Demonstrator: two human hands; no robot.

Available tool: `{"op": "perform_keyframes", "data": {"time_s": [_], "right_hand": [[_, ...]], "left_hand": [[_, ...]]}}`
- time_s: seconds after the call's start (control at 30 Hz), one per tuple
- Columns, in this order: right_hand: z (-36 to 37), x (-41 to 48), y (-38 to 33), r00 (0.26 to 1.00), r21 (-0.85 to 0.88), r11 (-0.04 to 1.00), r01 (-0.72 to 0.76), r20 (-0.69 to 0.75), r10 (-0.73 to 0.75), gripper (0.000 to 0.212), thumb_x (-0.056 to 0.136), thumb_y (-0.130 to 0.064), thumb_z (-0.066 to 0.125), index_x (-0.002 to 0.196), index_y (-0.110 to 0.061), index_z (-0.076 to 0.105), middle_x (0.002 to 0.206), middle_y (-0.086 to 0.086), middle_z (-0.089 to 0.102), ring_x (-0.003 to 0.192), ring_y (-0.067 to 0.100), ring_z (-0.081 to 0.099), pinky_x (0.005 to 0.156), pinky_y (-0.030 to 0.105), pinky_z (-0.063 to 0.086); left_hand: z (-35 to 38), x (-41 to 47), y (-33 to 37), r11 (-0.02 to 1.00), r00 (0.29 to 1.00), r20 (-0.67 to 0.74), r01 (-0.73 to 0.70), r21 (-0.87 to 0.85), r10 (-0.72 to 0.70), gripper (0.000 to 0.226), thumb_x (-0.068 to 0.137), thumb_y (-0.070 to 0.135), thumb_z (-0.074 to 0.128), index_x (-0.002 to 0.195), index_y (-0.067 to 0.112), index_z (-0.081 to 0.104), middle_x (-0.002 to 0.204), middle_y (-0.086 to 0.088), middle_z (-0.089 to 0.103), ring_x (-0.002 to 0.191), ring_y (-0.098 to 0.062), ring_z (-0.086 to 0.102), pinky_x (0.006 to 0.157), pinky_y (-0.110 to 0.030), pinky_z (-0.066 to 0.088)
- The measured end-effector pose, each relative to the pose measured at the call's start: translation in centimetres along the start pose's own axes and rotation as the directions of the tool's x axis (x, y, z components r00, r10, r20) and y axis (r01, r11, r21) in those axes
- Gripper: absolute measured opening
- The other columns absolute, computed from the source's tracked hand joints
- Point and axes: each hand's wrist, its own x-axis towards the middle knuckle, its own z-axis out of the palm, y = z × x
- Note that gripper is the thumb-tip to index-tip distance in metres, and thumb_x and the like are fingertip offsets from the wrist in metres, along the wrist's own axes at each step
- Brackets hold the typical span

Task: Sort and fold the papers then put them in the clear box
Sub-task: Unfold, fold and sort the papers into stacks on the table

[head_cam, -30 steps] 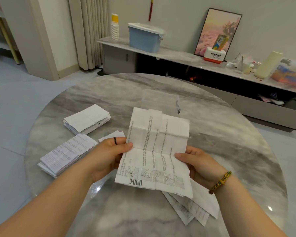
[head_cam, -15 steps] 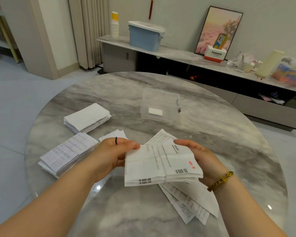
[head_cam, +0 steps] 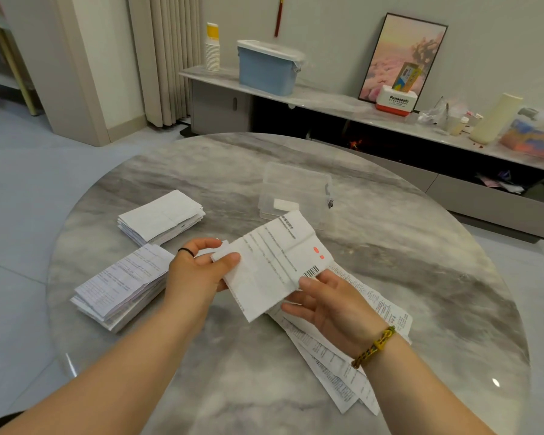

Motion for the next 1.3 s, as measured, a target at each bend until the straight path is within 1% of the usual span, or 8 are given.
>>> {"op": "perform_keyframes", "data": {"time_s": [0.1,0.23,0.4,0.63,0.9,1.07,1.2,1.3], "right_hand": [[0.6,0.0,0.4,0.994,-0.152,0.988,-0.005,-0.113,-0.012,0.016,0.089,0.001,0.049,0.088,-0.010,0.061,0.068,-0.001,0.072,0.056,0.010,0.067,0.047,0.018,0.052],[0.4,-0.2,0.2,0.994,-0.280,0.958,-0.054,-0.109,0.024,0.016,0.089,0.001,0.050,0.084,-0.008,0.062,0.070,0.004,0.070,0.052,0.015,0.061,0.042,0.018,0.047],[0.5,-0.1,0.3,0.996,-0.364,0.927,-0.093,-0.037,0.085,0.017,0.088,0.003,0.050,0.083,-0.009,0.061,0.058,-0.005,0.068,0.044,0.007,0.058,0.038,0.015,0.041],[0.0,0.1,0.2,0.993,-0.278,0.954,-0.113,-0.072,0.097,0.020,0.088,-0.001,0.050,0.088,-0.013,0.065,0.073,0.000,0.069,0.054,0.009,0.059,0.046,0.019,0.044],[-0.5,0.2,0.1,0.993,-0.099,0.989,-0.111,-0.055,0.106,0.027,0.089,0.003,0.045,0.088,-0.012,0.067,0.081,0.002,0.074,0.069,0.015,0.067,0.065,0.025,0.056],[-0.5,0.3,-0.2,0.991,-0.068,0.994,-0.090,-0.107,0.082,0.035,0.086,0.003,0.050,0.066,-0.011,0.074,0.074,0.011,0.066,0.064,0.021,0.057,0.054,0.022,0.052],[-0.4,0.3,-0.4,0.988,-0.085,0.994,-0.073,-0.141,0.060,0.036,0.085,0.006,0.051,0.068,-0.015,0.074,0.067,0.005,0.068,0.060,0.017,0.060,0.053,0.022,0.050],[-0.4,0.2,-0.8,0.979,-0.045,0.994,-0.095,-0.183,0.085,0.027,0.092,-0.003,0.043,0.083,-0.012,0.067,0.067,0.003,0.071,0.057,0.013,0.066,0.049,0.020,0.053]], "left_hand": [[-0.1,-0.2,-0.3,0.992,0.985,0.144,0.085,0.093,-0.098,0.024,0.083,-0.005,0.059,0.079,0.018,0.053,0.076,-0.002,0.062,0.063,-0.014,0.060,0.044,-0.013,0.050],[-0.5,-0.3,-0.2,0.953,0.909,0.337,0.163,0.255,-0.245,0.013,0.085,0.005,0.059,0.082,0.018,0.063,0.069,0.003,0.070,0.056,-0.005,0.066,0.047,-0.017,0.052],[-0.6,0.1,-0.8,0.927,0.914,0.304,0.161,0.340,-0.270,0.011,0.083,0.019,0.064,0.083,0.010,0.070,0.092,-0.010,0.072,0.087,-0.025,0.066,0.085,-0.037,0.051],[-0.6,0.1,-0.8,0.939,0.881,0.370,0.195,0.283,-0.295,0.014,0.087,0.005,0.057,0.078,0.012,0.066,0.060,0.005,0.070,0.050,-0.004,0.064,0.045,-0.015,0.048],[-1.1,0.3,-0.1,0.937,0.820,0.456,0.276,0.213,-0.345,0.022,0.088,0.002,0.051,0.084,0.014,0.068,0.071,0.002,0.073,0.056,-0.008,0.068,0.049,-0.018,0.054],[-1.3,0.3,0.5,0.929,0.790,0.490,0.332,0.162,-0.368,0.029,0.087,-0.006,0.046,0.075,0.008,0.069,0.062,-0.004,0.070,0.047,-0.011,0.064,0.042,-0.019,0.050],[-1.4,0.2,0.6,0.940,0.808,0.480,0.295,0.173,-0.342,0.053,0.086,-0.013,0.039,0.053,0.009,0.073,0.059,-0.006,0.069,0.048,-0.011,0.064,0.045,-0.020,0.052],[-1.2,0.0,0.7,0.949,0.836,0.460,0.208,0.237,-0.299,0.040,0.078,-0.009,0.049,0.052,0.009,0.073,0.063,-0.007,0.072,0.055,-0.012,0.067,0.049,-0.019,0.053]]}}
